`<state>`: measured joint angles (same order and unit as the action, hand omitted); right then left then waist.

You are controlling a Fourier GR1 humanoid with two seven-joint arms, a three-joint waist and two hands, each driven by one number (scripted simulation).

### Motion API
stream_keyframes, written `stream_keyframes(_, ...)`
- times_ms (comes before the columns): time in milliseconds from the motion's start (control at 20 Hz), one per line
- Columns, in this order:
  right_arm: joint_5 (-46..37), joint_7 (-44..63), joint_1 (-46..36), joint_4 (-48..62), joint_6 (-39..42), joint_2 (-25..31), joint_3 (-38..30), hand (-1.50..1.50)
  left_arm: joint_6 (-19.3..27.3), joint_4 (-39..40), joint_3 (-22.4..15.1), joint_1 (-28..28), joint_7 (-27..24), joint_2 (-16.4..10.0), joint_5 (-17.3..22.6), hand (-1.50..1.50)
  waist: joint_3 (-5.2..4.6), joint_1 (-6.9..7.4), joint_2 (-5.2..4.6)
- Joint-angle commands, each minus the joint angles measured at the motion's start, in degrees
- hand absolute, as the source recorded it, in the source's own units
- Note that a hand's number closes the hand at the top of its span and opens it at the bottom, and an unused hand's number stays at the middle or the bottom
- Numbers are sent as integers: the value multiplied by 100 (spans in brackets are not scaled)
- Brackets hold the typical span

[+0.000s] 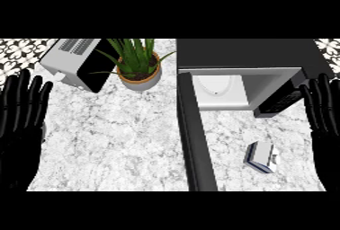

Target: Pick up the milk, place it into the microwave and close the microwave

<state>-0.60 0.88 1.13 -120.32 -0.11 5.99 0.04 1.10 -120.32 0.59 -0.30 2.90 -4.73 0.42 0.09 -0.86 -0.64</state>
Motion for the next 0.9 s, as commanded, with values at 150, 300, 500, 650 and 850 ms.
stream_keyframes(150, -827, -147, 244, -383, -635, -460, 333, -150, 166, -533, -310, 558, -60, 269, -318, -150, -10, 97, 75)
stream_keyframes(300, -1247, 405, 498, -609, -899, -553, 1020, -150, 650, -464, -534, 941, 130, 460, -390, -150, -14, 108, 81)
stream_keyframes(500, -1807, 414, 1044, -818, -1367, -594, 1911, -150, 703, -799, -967, 1709, -235, 467, -521, -150, -11, 101, 80)
stream_keyframes(650, -2307, 620, 1379, -1194, -1755, -597, 2619, -150, 447, -810, -649, 1804, -336, 468, -214, -150, -12, 90, 80)
stream_keyframes(850, -2628, 788, 1632, -1412, -1835, -597, 2545, -150, 219, -1853, -814, 2657, -188, 420, -111, -150, -12, 114, 90)
